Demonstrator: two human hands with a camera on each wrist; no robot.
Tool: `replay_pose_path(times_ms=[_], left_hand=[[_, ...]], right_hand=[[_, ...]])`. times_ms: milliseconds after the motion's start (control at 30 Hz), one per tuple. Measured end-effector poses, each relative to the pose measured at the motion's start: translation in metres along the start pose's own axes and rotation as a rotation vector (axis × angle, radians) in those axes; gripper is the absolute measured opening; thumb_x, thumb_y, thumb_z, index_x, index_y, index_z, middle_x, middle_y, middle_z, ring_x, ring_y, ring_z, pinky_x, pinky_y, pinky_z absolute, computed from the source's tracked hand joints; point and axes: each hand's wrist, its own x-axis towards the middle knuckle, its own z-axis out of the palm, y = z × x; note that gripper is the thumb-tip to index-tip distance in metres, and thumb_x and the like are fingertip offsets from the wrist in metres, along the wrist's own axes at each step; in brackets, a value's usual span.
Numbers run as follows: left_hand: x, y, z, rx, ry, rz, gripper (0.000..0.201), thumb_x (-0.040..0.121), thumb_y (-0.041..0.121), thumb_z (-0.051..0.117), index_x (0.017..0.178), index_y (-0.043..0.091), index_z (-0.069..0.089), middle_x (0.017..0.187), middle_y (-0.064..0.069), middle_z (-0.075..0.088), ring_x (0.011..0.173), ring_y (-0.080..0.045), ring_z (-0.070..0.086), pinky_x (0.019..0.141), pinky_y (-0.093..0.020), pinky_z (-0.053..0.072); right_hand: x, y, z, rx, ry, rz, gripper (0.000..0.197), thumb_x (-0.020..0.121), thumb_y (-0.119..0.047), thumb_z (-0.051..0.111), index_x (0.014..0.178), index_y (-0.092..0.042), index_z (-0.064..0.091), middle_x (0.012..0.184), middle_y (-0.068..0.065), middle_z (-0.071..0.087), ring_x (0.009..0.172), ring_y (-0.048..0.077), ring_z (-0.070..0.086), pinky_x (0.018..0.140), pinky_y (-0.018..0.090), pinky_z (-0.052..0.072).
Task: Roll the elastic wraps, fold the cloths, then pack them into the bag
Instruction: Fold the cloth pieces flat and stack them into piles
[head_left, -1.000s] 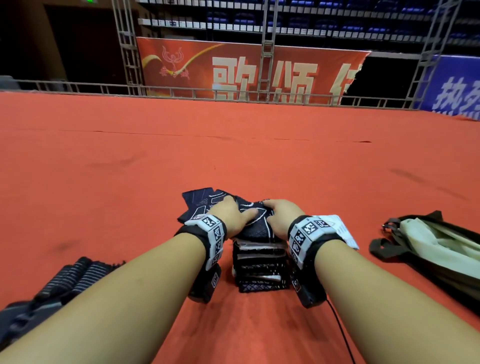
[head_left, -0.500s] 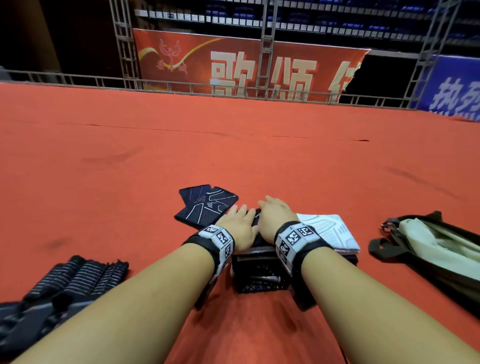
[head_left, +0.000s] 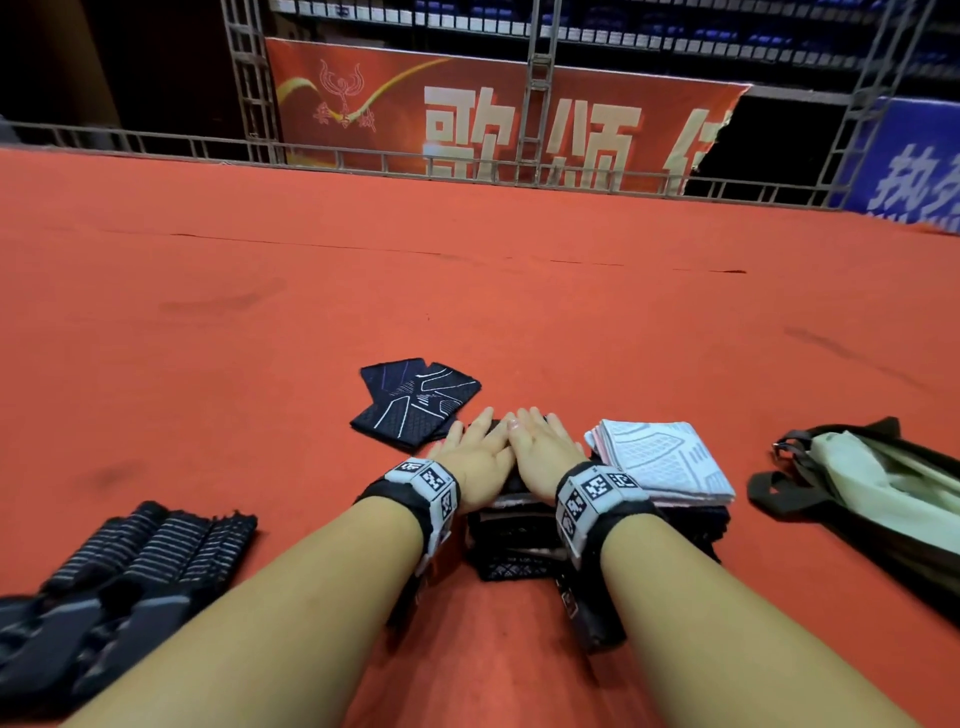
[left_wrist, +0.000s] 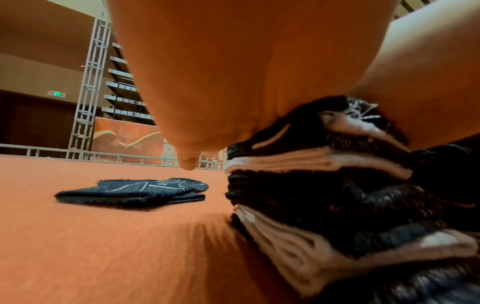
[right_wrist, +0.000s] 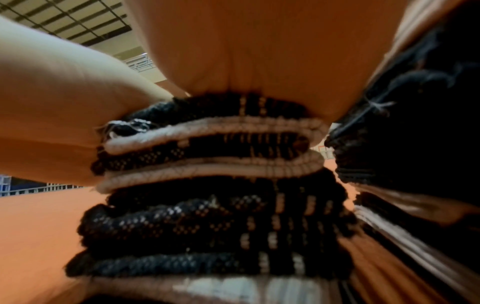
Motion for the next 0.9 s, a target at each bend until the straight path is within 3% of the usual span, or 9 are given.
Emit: replay_pose_path(times_ms=[67, 167, 300, 400, 500, 633, 733, 800, 900], left_hand=[[0.006, -0.007, 0.002, 0.012, 0.0, 0.046, 0.096, 0.072, 0.069, -0.005, 0.161, 0.034, -0.004, 0.168, 0.008, -0.017, 0.155, -0.031, -0.014, 0.123, -0.057, 0.004], [0.004, -0.006, 0.005, 0.015, -0.001, 0.092, 0.059, 0.107, 0.04, 0.014, 0.162, 0.025, 0.0, 0.168, 0.006, -0.015, 0.154, -0.023, -0.018, 0.125, -0.052, -0.002], [-0.001, -0.006, 0.004, -0.1, 0.0, 0.091, 0.059, 0.107, 0.044, 0.012, 0.162, 0.027, 0.002, 0.163, 0.018, -0.012, 0.154, -0.015, -0.017, 0.126, -0.043, -0.004], [-0.005, -0.003, 0.0, -0.015, -0.017, 0.119, 0.06, 0.107, 0.035, 0.017, 0.162, 0.018, 0.004, 0.166, 0.007, -0.015, 0.154, -0.02, -0.018, 0.126, -0.044, -0.001], [-0.009, -0.004, -0.003, -0.044, 0.003, 0.155, 0.056, 0.109, 0.027, 0.022, 0.162, 0.012, 0.01, 0.169, -0.001, -0.013, 0.154, -0.019, -0.017, 0.126, -0.038, -0.003], [-0.026, -0.011, -0.021, -0.35, 0.12, 0.117, 0.053, 0.111, 0.02, 0.024, 0.161, 0.01, 0.011, 0.169, -0.006, 0.003, 0.156, -0.014, 0.004, 0.117, -0.016, 0.002], [-0.028, -0.04, -0.04, -0.314, 0.199, -0.063, 0.052, 0.11, 0.032, 0.032, 0.157, 0.009, 0.03, 0.164, -0.009, 0.029, 0.15, -0.022, 0.029, 0.114, -0.022, 0.022], [-0.02, -0.067, -0.046, -0.109, 0.159, -0.176, 0.046, 0.108, 0.037, 0.037, 0.138, 0.006, 0.055, 0.148, -0.017, 0.05, 0.135, -0.031, 0.047, 0.107, -0.031, 0.037], [-0.009, -0.097, -0.044, 0.158, 0.029, -0.275, 0.05, 0.105, 0.046, 0.039, 0.132, 0.01, 0.062, 0.141, -0.016, 0.053, 0.134, -0.033, 0.046, 0.111, -0.037, 0.037]], right_hand=[[0.008, 0.007, 0.004, 0.033, -0.009, 0.007, 0.055, 0.108, -0.042, 0.01, 0.16, -0.024, 0.02, 0.168, -0.003, 0.008, 0.155, 0.019, 0.0, 0.125, 0.049, 0.005], [0.022, 0.017, 0.013, 0.042, -0.021, -0.002, 0.061, 0.105, -0.047, 0.007, 0.16, -0.024, 0.019, 0.168, -0.003, 0.009, 0.155, 0.017, -0.001, 0.125, 0.048, 0.005], [0.035, 0.03, 0.024, -0.025, -0.022, -0.016, 0.082, 0.09, -0.059, -0.006, 0.16, -0.023, 0.016, 0.168, -0.005, 0.009, 0.155, 0.015, -0.001, 0.125, 0.049, 0.008], [0.041, 0.035, 0.033, -0.111, 0.029, -0.005, 0.095, 0.078, -0.061, -0.017, 0.16, -0.023, 0.013, 0.169, -0.002, 0.009, 0.155, 0.015, 0.001, 0.124, 0.05, 0.012], [0.03, 0.026, 0.027, -0.121, 0.052, -0.012, 0.09, 0.082, -0.061, -0.011, 0.16, -0.023, 0.013, 0.169, -0.002, 0.009, 0.155, 0.015, 0.001, 0.124, 0.049, 0.012], [0.009, 0.012, 0.014, -0.185, 0.022, -0.002, 0.059, 0.104, -0.045, 0.018, 0.158, -0.023, 0.019, 0.168, -0.001, 0.011, 0.155, 0.022, 0.004, 0.124, 0.049, 0.014], [0.016, -0.003, 0.003, -0.281, -0.023, 0.035, 0.051, 0.102, -0.042, 0.027, 0.146, -0.018, 0.036, 0.157, 0.003, 0.031, 0.148, 0.029, 0.021, 0.118, 0.051, 0.025], [0.022, -0.016, -0.01, -0.359, -0.055, 0.047, 0.045, 0.102, -0.038, 0.031, 0.14, -0.017, 0.044, 0.151, 0.005, 0.039, 0.143, 0.03, 0.029, 0.116, 0.05, 0.029], [0.029, -0.033, -0.025, -0.382, -0.02, -0.005, 0.047, 0.102, -0.034, 0.031, 0.141, -0.015, 0.048, 0.148, 0.008, 0.046, 0.138, 0.03, 0.037, 0.115, 0.046, 0.033]])
